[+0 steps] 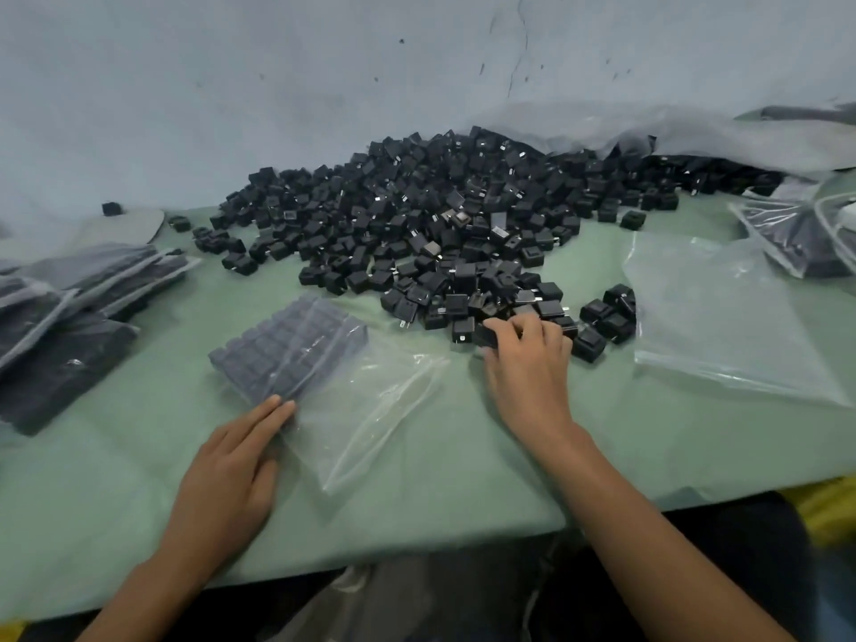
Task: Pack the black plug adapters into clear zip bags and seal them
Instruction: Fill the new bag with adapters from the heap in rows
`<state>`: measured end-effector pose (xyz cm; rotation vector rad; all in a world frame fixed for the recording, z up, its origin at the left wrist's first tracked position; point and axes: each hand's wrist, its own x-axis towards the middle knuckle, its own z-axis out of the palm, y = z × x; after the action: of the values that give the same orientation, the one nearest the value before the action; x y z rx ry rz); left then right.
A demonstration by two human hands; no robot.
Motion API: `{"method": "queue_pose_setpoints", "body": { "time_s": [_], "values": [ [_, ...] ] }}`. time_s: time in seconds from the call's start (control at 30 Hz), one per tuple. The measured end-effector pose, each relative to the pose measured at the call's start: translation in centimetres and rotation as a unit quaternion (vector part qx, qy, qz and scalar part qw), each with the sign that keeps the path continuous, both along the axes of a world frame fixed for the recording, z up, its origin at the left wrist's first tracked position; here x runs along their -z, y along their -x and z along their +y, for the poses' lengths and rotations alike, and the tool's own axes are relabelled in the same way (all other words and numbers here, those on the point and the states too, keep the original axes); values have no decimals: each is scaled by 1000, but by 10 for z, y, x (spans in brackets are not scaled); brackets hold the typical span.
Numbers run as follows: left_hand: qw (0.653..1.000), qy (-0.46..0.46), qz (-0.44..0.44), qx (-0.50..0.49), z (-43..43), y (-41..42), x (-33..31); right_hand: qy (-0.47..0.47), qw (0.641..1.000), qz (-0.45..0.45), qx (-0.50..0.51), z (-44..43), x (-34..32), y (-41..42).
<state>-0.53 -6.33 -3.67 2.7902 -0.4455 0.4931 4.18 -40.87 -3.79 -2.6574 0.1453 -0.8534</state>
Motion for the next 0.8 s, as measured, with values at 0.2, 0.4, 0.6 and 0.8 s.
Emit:
{"method": "queue_pose_setpoints", "body": {
  "time_s": [0.2,0.4,0.6,0.8],
  "values": [
    [1000,19,12,-3,-4,3,-4,-231,963,-9,-139,5,-4,10],
    [1000,2,2,1,-3,1,-3,-310,917,22,-249,18,-10,21],
    [1000,-4,-1,-15,-11,3,-7,-232,879,137,-393,27,-6,26],
    [1000,0,14,-13,-13,4,-11,-269,859,150,-409,50,-6,40]
  ]
}}
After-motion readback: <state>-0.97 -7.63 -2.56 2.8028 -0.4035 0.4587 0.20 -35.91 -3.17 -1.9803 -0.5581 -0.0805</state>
